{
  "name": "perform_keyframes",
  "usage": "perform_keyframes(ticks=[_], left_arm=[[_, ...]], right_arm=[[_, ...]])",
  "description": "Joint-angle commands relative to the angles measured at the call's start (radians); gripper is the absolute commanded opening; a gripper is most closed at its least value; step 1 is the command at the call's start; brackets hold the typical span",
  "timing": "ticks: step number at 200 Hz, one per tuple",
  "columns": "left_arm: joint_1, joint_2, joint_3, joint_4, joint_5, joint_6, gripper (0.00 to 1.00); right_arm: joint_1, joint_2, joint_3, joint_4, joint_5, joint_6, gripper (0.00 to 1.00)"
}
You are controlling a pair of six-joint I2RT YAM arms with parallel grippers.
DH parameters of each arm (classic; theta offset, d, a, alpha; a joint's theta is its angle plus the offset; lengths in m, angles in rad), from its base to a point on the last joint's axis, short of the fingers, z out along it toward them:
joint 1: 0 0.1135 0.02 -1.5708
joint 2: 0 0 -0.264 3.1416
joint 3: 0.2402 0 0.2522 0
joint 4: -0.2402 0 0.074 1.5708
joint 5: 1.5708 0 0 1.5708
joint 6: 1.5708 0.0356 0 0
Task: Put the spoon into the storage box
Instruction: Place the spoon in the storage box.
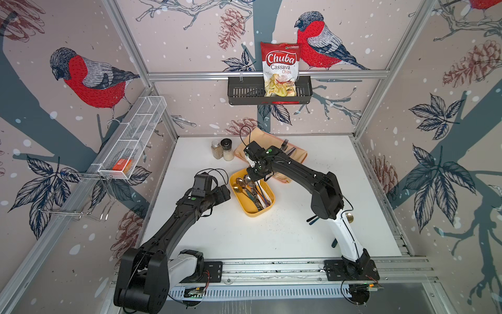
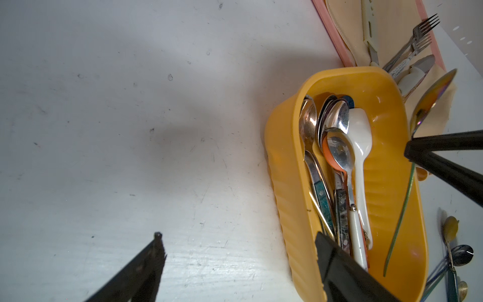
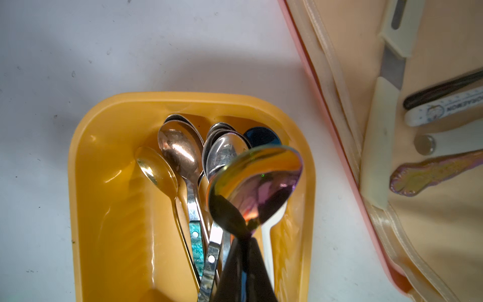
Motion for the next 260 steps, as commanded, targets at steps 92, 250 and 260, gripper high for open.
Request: perform_keyframes(ticks=[92,250,260], left_arm=[[0.001,-0.002,0.007,0.000,0.009,0.018,0.92],[-0.066,0.033,0.089,0.008,0.023,0.102,0.91],[-0.096,0.051,0.112,0.002,0.006,0.114,0.91]], right_arm=[[0.012,0.085,0.001,-0.005,-0.048,-0.008,0.05],[-0.067,-0.064,0.011,-0.054,0.006,0.154,0.33],[-0.080,-0.116,-0.046,-0.043,0.034,0.161,0.33]])
